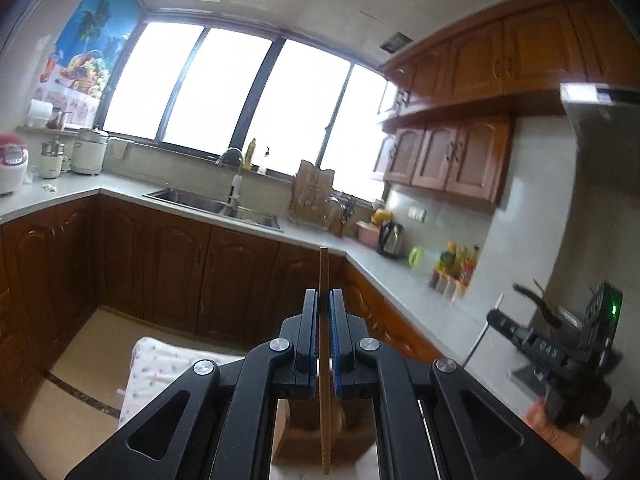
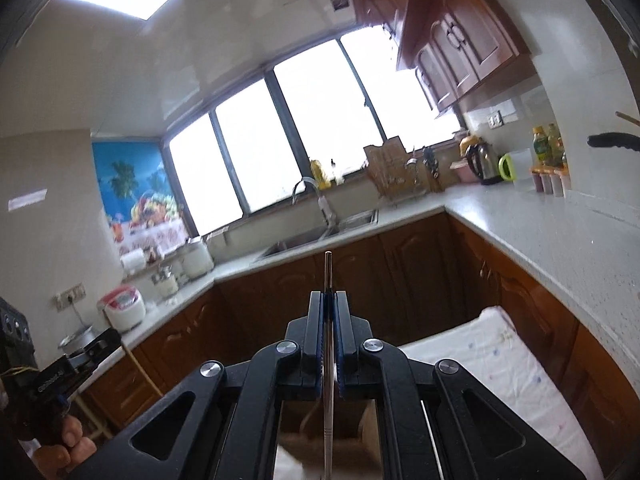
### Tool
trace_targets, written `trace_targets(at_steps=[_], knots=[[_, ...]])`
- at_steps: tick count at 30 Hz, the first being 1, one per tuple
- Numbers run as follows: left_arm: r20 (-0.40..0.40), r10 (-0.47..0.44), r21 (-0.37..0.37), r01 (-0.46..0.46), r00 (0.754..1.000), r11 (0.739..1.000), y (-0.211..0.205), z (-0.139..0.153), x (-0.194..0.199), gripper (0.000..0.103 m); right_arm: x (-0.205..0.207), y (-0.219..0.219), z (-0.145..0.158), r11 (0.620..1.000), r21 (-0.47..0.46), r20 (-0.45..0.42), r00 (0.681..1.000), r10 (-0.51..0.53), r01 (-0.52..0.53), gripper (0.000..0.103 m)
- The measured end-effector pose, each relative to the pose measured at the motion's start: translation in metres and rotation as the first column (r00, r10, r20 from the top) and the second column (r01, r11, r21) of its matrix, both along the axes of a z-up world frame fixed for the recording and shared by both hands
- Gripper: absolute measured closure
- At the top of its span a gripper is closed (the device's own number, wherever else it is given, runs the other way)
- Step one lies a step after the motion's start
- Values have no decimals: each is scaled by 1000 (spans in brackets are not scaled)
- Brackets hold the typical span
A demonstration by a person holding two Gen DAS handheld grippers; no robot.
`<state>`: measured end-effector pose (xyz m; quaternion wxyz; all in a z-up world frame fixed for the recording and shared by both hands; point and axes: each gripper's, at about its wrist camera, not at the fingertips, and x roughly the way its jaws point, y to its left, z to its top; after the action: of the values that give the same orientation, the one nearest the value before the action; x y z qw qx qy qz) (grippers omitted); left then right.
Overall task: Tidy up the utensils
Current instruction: 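Lift both held chopsticks upright and carry them over the wooden holder, then lower both chopsticks into the holder slots and open both grippers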
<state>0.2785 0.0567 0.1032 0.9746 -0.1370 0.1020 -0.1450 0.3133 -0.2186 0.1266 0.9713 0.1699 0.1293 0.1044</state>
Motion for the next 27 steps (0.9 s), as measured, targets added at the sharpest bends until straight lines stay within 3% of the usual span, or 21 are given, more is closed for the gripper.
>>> trace_targets(at_steps=[7,18,27], knots=[[43,77,-34,-76,996,997,-13,-31,40,100,37,-5,-14,999,38,14,999,-33,33,99],[-46,138,-72,-141,989,987,-57,-132,107,100,61,-4,-83,992,102,-4,997,-74,74,99],[-112,129,-13,-131,985,991,-88,-148,145,99,69,7,-113,992,98,-74,994,-75,82,99]])
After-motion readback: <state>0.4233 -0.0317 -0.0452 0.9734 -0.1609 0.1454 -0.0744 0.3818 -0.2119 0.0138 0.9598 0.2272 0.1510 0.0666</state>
